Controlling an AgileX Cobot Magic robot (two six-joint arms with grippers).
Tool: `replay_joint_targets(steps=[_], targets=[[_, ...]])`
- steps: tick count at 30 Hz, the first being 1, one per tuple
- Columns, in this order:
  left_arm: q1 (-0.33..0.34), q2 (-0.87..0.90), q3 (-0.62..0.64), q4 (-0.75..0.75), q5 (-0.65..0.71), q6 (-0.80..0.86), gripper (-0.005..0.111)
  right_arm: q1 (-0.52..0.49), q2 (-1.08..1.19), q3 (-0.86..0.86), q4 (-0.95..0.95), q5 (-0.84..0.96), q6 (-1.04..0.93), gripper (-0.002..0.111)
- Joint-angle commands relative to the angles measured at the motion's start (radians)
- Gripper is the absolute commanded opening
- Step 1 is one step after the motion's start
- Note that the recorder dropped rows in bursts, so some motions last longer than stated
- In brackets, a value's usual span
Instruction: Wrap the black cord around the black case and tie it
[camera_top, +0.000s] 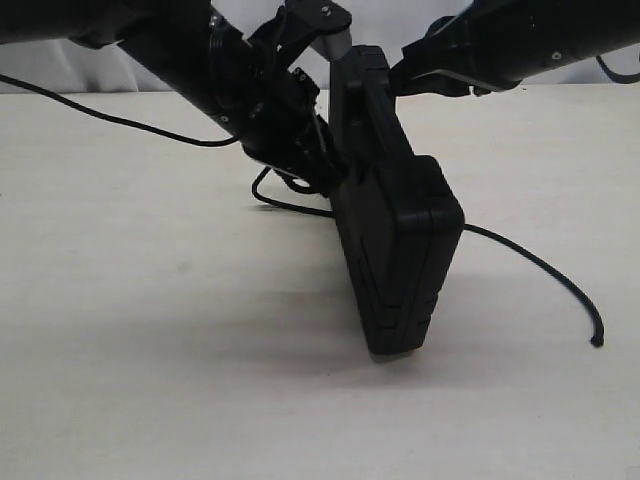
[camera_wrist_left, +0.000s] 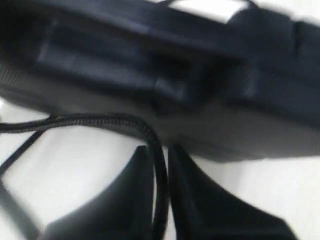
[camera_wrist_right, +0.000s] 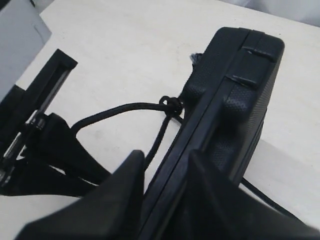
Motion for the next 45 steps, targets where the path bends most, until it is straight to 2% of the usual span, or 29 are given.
replay_joint_targets(steps=[1, 3, 7, 11, 13, 15, 17, 19, 22, 24, 26, 30, 32, 34, 35, 36, 37, 40, 41, 42, 43, 45], targets=[[0.009, -0.003, -0.001, 0.134, 0.055, -0.103, 0.026, -0.001, 0.0, 0.002, 0.008, -0.005, -0.012, 0.029], [0.009, -0.003, -0.001, 0.193, 0.083, -0.152, 0.035, -0.001, 0.0, 0.002, 0.008, -0.002, -0.012, 0.029], [0.009, -0.003, -0.001, 0.263, 0.132, -0.192, 0.045, -0.001, 0.0, 0.002, 0.008, -0.005, -0.012, 0.029], [0.013, -0.003, -0.001, 0.346, 0.096, -0.273, 0.046, -0.001, 0.0, 0.002, 0.008, -0.005, -0.012, 0.029], [0.026, -0.003, -0.001, 0.455, 0.082, -0.337, 0.046, -0.001, 0.0, 0.002, 0.008, -0.005, -0.012, 0.029], [0.047, -0.001, -0.001, 0.64, 0.075, -0.49, 0.046, -0.001, 0.0, 0.002, 0.008, -0.005, -0.012, 0.029], [0.083, 0.002, -0.001, 0.801, 0.079, -0.743, 0.046, -0.001, 0.0, 0.002, 0.008, -0.005, -0.006, 0.029], [0.13, 0.003, -0.001, 0.859, 0.128, -0.911, 0.046, -0.001, 0.0, 0.002, 0.008, -0.005, -0.004, 0.029], [0.221, 0.004, 0.006, 0.75, 0.273, -0.926, 0.046, -0.001, 0.0, 0.002, 0.008, -0.002, -0.004, 0.029], [0.27, 0.004, 0.045, 0.648, 0.3, -0.906, 0.046, -0.001, 0.0, 0.002, 0.011, -0.003, -0.004, 0.029], [0.29, 0.004, 0.099, 0.581, 0.246, -0.859, 0.046, -0.001, 0.0, 0.002, 0.013, -0.003, -0.004, 0.029], [0.291, 0.004, 0.21, 0.509, -0.003, -0.803, 0.046, -0.001, 0.0, 0.002, 0.013, -0.001, -0.002, 0.029], [0.291, 0.004, 0.229, 0.443, -0.09, -0.705, 0.046, -0.001, 0.0, 0.002, 0.013, -0.001, 0.001, 0.029], [0.291, 0.004, 0.225, 0.396, -0.168, -0.506, 0.046, -0.001, 0.0, 0.002, 0.013, 0.001, 0.001, 0.029], [0.284, 0.004, 0.211, 0.425, -0.152, -0.199, 0.046, -0.001, 0.0, 0.002, 0.013, 0.006, 0.001, 0.029], [0.279, 0.004, 0.208, 0.468, -0.109, -0.066, 0.046, -0.001, 0.0, 0.002, 0.013, 0.006, 0.001, 0.029], [0.269, 0.004, 0.208, 0.531, -0.031, 0.186, 0.046, -0.001, 0.0, 0.002, 0.013, 0.011, 0.001, 0.029], [0.266, 0.004, 0.21, 0.568, 0.073, 0.567, 0.046, -0.001, 0.0, 0.002, 0.013, 0.013, -0.001, 0.029], [0.266, 0.004, 0.219, 0.569, 0.073, 0.694, 0.046, -0.001, 0.0, 0.002, 0.013, 0.013, -0.001, 0.029], [0.266, 0.004, 0.237, 0.569, 0.061, 0.922, 0.046, -0.001, 0.0, 0.002, 0.013, 0.013, -0.003, 0.029], [0.266, 0.008, 0.253, 0.569, 0.012, 1.081, 0.046, -0.001, 0.0, 0.002, 0.013, 0.011, -0.003, 0.029], [0.266, 0.032, 0.279, 0.534, -0.046, 1.072, 0.046, -0.001, 0.0, 0.002, 0.011, 0.002, -0.006, 0.029]])
